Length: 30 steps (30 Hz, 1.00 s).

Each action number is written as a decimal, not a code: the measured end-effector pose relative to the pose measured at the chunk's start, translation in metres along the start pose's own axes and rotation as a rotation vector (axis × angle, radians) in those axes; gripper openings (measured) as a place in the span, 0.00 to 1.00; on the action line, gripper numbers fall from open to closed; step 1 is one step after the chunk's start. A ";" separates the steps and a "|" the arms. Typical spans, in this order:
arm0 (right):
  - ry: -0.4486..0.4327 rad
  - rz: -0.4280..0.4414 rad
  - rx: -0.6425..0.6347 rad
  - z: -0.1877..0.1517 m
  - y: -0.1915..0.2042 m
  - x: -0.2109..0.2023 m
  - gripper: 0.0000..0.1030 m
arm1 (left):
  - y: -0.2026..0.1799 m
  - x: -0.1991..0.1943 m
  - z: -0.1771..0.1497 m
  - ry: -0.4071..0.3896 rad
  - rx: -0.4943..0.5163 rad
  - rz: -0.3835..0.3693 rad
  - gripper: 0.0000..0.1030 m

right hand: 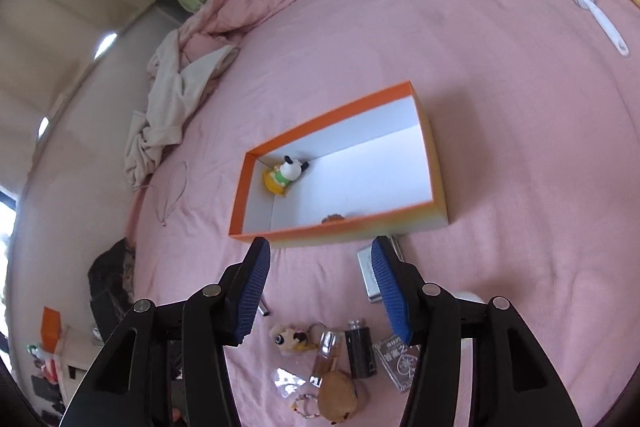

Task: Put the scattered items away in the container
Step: 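Grasp the walnut with the right gripper and lift it while the left reaches toward the Snoopy figurine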

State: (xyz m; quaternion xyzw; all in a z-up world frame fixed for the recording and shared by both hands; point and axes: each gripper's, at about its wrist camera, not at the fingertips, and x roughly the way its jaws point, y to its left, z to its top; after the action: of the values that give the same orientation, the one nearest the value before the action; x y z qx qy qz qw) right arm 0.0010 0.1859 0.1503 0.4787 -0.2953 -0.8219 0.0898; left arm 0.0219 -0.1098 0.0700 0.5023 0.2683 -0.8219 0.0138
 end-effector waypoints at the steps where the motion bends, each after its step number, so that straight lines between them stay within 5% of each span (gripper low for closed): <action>1: 0.035 -0.023 -0.025 0.015 0.008 0.006 0.58 | 0.000 0.001 0.000 0.001 -0.003 -0.006 0.66; 7: 0.380 -0.238 -0.189 0.077 0.031 0.104 0.62 | -0.008 0.005 0.001 0.011 0.014 -0.031 0.66; 15: 0.700 -0.394 -0.291 0.053 0.038 0.199 0.62 | -0.004 0.014 0.002 0.025 0.014 -0.034 0.66; 27: 0.495 -0.436 -0.437 0.011 0.048 0.185 0.61 | 0.006 0.013 0.001 0.028 -0.016 -0.025 0.66; 29: 0.508 -0.461 -0.455 0.011 0.052 0.184 0.52 | 0.004 0.012 0.001 0.026 -0.008 -0.025 0.66; 30: 0.516 -0.472 -0.465 0.012 0.052 0.183 0.33 | 0.003 0.011 0.001 0.027 -0.004 -0.026 0.66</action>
State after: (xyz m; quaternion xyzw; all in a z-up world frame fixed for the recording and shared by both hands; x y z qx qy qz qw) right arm -0.1122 0.0693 0.0501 0.6903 0.0480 -0.7179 0.0756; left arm 0.0166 -0.1099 0.0596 0.5096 0.2767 -0.8147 0.0006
